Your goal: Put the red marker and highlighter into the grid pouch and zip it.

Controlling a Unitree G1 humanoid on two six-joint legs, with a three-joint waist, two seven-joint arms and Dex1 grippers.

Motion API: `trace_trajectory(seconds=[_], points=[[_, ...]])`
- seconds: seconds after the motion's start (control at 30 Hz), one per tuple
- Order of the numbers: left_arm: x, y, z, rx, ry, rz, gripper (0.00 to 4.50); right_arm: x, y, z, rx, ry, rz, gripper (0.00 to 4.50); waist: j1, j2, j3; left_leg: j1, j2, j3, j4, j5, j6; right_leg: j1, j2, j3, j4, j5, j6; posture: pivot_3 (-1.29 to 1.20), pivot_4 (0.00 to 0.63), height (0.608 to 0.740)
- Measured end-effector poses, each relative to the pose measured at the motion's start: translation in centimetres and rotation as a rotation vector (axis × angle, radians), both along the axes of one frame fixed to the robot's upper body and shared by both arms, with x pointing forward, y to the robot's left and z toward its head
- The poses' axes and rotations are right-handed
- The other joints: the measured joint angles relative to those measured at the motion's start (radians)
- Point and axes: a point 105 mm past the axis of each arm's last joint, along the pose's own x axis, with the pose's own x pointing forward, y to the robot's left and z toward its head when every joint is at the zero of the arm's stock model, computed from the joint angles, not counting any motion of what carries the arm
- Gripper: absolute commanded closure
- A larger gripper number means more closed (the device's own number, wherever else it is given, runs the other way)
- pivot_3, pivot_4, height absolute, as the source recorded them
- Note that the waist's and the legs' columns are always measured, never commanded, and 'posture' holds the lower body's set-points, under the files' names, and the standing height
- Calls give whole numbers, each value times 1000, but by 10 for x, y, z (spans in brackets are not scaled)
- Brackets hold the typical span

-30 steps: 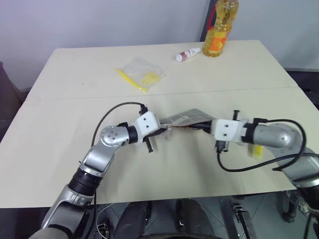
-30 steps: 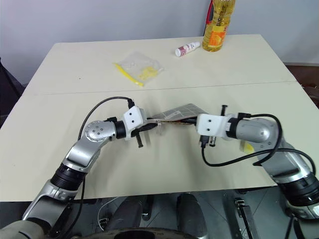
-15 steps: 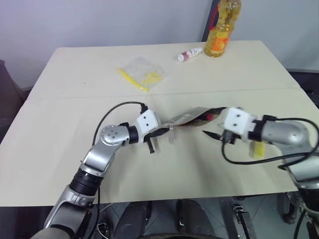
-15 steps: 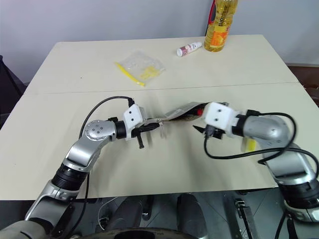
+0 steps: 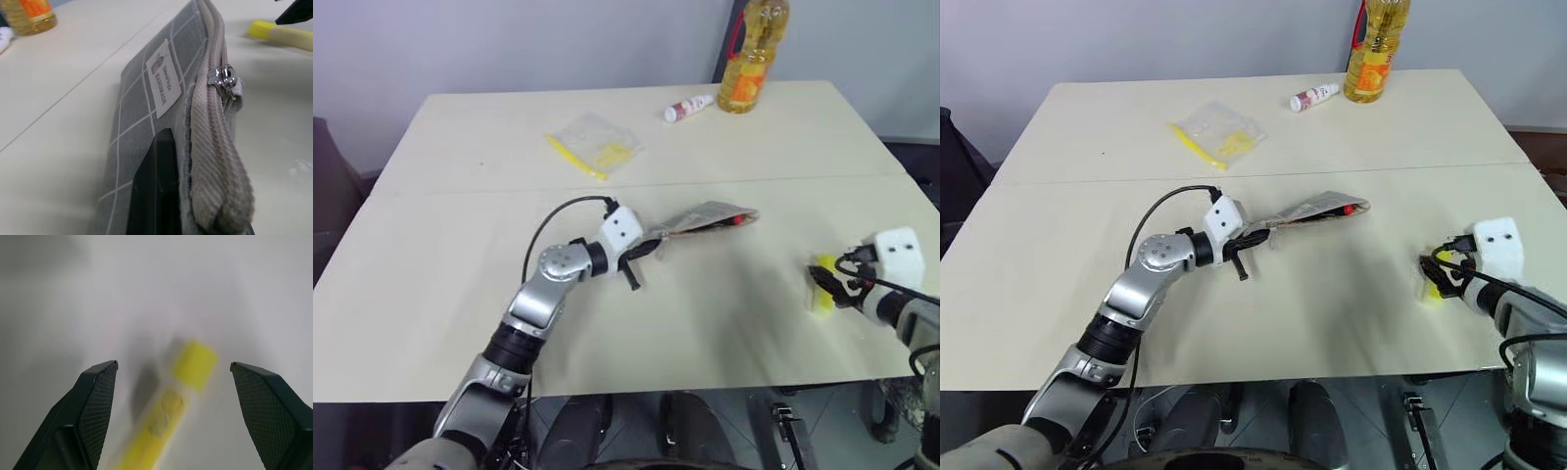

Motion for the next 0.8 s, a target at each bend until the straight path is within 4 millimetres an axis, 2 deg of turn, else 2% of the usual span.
trace_trajectory(seconds=[0.13, 0.2, 0.3, 0.37, 0.43, 0.63, 0.73, 0.8], points=[[4, -9, -1, -5, -13, -18, 4500, -13, 8, -24, 70, 50, -111, 687, 1, 0, 0, 0, 0, 0, 0, 0, 0, 0, 0, 0, 0, -1, -1, 0, 150, 740], [6, -11, 1, -7, -20, -24, 4500, -15, 9, -27, 76, 51, -148, 687, 0, 1, 0, 0, 0, 0, 1, 0, 0, 1, 0, 0, 0, -1, -2, 0, 150, 740], [8, -13, 0, -11, -25, -29, 4500, -15, 12, -29, 108, 44, -176, 1575, 0, 0, -1, 0, 0, 0, 1, 0, 0, 1, 0, 0, 0, -1, -1, 0, 150, 740], [9, -15, 2, -13, -31, -31, 4500, -13, 16, -30, 136, 41, -176, 2465, 0, 0, -1, 0, 0, 0, 1, 0, 0, 1, 0, 0, 0, -1, -1, 0, 150, 740], [10, -15, 3, -13, -38, -30, 4500, -11, 16, -29, 140, 37, -180, 3536, 0, 0, -1, 0, 0, 0, 1, 0, 0, 1, 0, 0, 0, 0, 0, 0, 150, 740], [12, -11, 4, -12, -48, -14, 4500, -2, 11, -21, 107, 43, -154, 3629, -1, 1, 0, 0, -1, 0, 0, 0, 0, 0, 0, 0, 0, 0, 0, 0, 150, 740], [15, -6, 5, 1, -63, -2, 4500, 8, 16, 9, -99, -14, 33, 3629, -3, 2, 0, 0, 0, 1, 0, 0, 0, 0, 0, 0, 0, 0, 1, 0, 150, 740], [16, -3, 5, 7, -69, 7, 4500, 14, 31, 31, -211, -83, 185, 3629, -8, 1, 0, 0, 0, 1, 0, 0, 0, 0, 1, -1, 0, 0, 2, 0, 150, 740]])
